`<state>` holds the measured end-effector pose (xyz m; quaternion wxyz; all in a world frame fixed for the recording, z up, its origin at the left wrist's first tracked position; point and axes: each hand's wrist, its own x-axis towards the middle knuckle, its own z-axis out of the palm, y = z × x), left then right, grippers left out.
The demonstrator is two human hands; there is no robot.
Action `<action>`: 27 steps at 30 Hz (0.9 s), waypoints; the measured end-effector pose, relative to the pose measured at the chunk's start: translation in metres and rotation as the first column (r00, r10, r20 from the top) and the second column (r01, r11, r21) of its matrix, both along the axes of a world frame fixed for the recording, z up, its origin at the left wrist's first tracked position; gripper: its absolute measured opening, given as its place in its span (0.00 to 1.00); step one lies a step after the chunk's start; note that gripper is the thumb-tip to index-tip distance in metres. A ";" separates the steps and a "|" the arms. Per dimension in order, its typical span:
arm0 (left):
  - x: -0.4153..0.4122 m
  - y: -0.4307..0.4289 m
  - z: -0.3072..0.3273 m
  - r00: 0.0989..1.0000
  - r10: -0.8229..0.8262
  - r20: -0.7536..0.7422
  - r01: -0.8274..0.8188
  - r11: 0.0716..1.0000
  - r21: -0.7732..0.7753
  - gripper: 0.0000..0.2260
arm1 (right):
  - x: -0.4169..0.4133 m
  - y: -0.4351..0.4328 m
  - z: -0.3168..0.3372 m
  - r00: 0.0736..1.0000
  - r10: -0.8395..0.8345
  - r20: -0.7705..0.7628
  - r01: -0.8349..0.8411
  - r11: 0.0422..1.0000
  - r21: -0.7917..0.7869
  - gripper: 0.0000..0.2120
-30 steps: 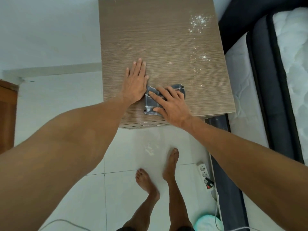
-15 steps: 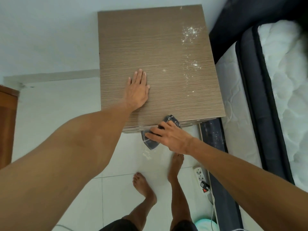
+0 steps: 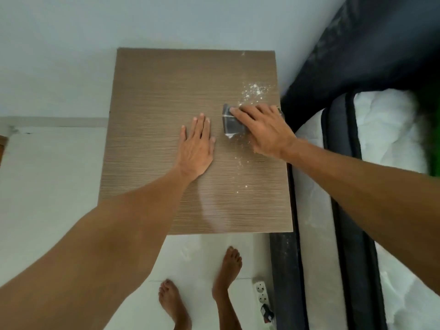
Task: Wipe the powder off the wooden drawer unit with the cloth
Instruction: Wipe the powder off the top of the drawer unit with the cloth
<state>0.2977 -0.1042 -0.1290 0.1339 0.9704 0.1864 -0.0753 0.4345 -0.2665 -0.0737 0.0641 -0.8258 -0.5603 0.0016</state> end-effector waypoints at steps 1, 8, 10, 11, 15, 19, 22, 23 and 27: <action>0.005 -0.002 -0.003 1.000 0.013 0.012 -0.013 1.000 0.018 0.25 | 0.020 0.008 -0.001 1.000 -0.015 0.004 0.015 1.000 0.007 0.31; 0.010 -0.004 -0.016 0.999 0.023 0.047 -0.029 0.992 0.120 0.25 | 0.128 0.067 -0.022 0.995 -0.083 0.061 0.084 0.996 -0.029 0.29; 0.010 -0.004 -0.016 0.998 0.029 0.055 -0.036 0.991 0.130 0.25 | 0.144 0.084 -0.026 0.994 -0.102 0.043 0.104 0.992 -0.064 0.29; 0.010 -0.004 -0.016 0.998 0.031 0.055 -0.038 0.991 0.130 0.25 | 0.149 0.090 -0.028 0.994 -0.110 0.027 0.112 0.990 -0.086 0.29; 0.010 -0.005 -0.015 0.998 0.033 0.048 -0.039 0.992 0.122 0.24 | 0.163 0.104 -0.032 0.991 -0.133 -0.014 0.131 0.986 -0.105 0.26; 0.010 -0.006 -0.015 0.999 0.032 0.038 -0.036 0.992 0.117 0.24 | 0.164 0.102 -0.037 0.981 -0.161 -0.104 0.146 0.980 -0.139 0.27; 0.010 -0.005 -0.014 0.999 0.036 0.038 -0.040 0.993 0.111 0.24 | 0.149 0.095 -0.045 0.966 -0.227 -0.124 0.201 0.961 -0.189 0.27; 0.009 -0.005 -0.013 0.999 0.037 0.037 -0.041 0.993 0.108 0.24 | 0.142 0.093 -0.046 0.959 -0.254 -0.123 0.224 0.951 -0.213 0.27; 0.009 -0.006 -0.010 0.999 0.043 0.031 -0.045 0.995 0.086 0.24 | 0.104 0.081 -0.044 0.952 -0.284 -0.114 0.252 0.938 -0.238 0.27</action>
